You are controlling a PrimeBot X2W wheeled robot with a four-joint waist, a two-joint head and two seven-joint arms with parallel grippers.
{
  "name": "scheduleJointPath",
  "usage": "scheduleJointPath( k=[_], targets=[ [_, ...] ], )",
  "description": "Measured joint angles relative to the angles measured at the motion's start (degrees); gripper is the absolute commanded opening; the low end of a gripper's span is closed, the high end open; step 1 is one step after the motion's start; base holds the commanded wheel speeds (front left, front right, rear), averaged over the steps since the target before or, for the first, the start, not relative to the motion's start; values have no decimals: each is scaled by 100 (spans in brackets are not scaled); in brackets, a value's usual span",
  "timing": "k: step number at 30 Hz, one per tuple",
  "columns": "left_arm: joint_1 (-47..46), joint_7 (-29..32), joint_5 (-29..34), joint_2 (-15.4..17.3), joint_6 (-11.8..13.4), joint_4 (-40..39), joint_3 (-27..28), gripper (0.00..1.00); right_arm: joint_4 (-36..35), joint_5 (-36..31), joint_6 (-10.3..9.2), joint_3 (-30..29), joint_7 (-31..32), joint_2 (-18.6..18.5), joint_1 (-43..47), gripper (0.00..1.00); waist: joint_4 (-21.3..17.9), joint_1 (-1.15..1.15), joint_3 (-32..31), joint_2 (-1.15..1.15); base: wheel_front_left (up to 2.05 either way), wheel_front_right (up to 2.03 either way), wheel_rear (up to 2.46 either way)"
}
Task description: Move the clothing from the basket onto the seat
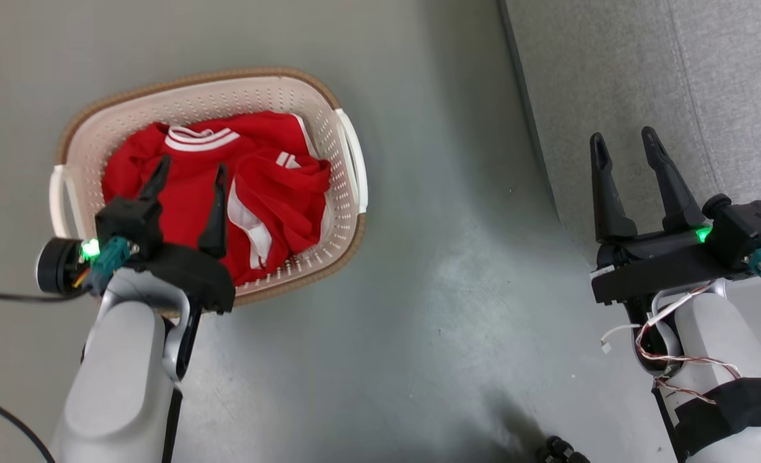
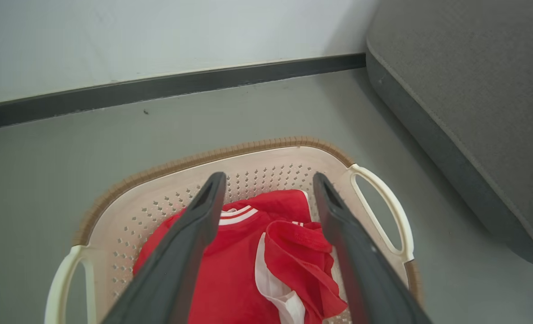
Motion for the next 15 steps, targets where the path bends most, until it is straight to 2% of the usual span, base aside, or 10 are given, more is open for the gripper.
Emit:
scheduleJointPath(
  k=[15],
  targets=[
    [-803, 605, 93, -34, 252, 593, -8, 100, -11, -42, 42, 18, 0, 59, -180, 100, 2, -1, 583, 0, 0, 0, 0]
  ],
)
